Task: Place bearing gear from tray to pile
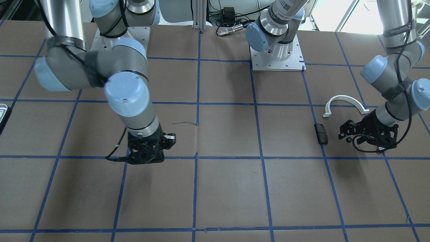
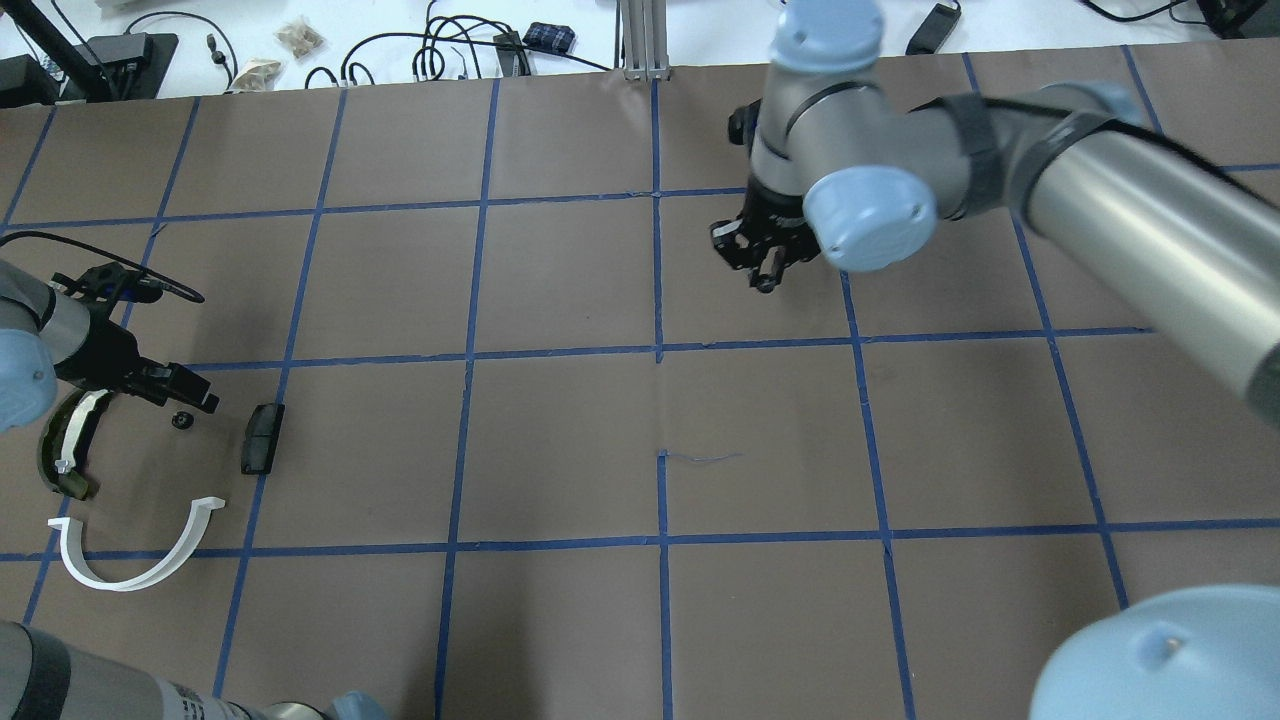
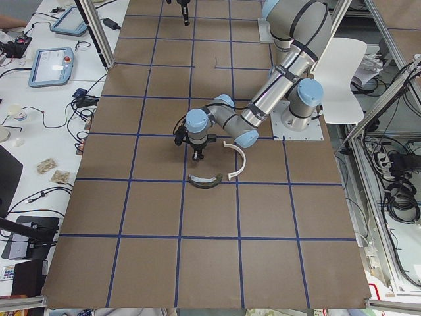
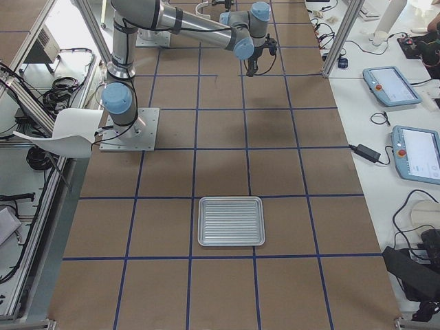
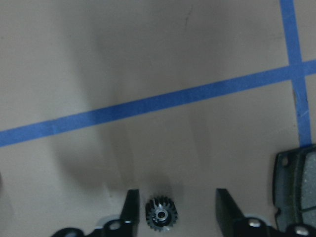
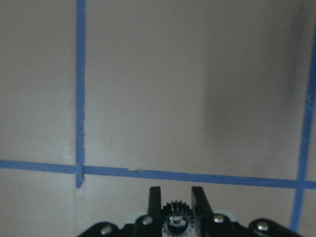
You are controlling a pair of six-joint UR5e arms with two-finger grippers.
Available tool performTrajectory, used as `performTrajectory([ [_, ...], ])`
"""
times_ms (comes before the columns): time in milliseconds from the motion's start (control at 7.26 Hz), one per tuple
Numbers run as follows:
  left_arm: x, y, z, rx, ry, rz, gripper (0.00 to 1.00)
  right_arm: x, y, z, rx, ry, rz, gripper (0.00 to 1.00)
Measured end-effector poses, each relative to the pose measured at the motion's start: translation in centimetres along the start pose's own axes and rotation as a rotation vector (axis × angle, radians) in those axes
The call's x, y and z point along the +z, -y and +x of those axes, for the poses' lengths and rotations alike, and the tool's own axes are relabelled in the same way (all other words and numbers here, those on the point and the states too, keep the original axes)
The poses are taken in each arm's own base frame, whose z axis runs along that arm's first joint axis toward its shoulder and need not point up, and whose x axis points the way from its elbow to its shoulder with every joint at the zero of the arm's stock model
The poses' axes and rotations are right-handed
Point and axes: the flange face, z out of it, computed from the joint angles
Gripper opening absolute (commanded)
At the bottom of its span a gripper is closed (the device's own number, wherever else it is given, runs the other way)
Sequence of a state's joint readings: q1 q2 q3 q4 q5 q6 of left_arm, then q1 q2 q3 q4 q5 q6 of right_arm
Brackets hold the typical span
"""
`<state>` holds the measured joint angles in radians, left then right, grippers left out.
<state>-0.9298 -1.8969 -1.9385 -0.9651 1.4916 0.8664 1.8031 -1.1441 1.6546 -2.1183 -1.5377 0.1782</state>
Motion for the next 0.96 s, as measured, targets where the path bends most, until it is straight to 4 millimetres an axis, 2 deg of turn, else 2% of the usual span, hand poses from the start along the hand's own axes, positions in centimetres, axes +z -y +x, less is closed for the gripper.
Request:
performTrajectory([
  [138, -1.8, 2.8, 3.1, 0.018, 0.001, -0.005, 0.96, 4.0, -1.0, -2.8, 0.035, 0.016, 0.044, 0.14],
  [276, -3.3, 5.6, 6.6, 0.031, 0.008, -0.006, 0.96, 6.6, -2.2, -4.6, 0.057, 0.027, 0.064, 0.27],
  [413, -4.3, 7.6, 9.4, 0.032, 0.017, -0.002, 0.96, 7.7, -3.1, -6.2, 0.064, 0.039, 0.070, 0.99],
  [551, -4.7, 9.1, 11.9, 0.020, 0.021, 0.001, 0.96, 8.0, -3.4, -7.2, 0.065, 0.052, 0.074, 1.00],
  [689, -4.7, 10.2, 14.7, 0.007, 0.023, 0.001, 0.96, 7.4, -3.0, -7.3, 0.071, 0.061, 0.083, 1.00],
  [827, -4.6, 11.1, 17.7, -0.018, 0.025, 0.001, 0.96, 5.3, -1.8, -6.2, 0.077, 0.058, 0.090, 1.00],
  [964, -4.6, 11.7, 20.4, -0.053, 0.028, 0.005, 0.96, 1.7, -0.5, -3.7, 0.058, 0.036, 0.081, 1.00],
])
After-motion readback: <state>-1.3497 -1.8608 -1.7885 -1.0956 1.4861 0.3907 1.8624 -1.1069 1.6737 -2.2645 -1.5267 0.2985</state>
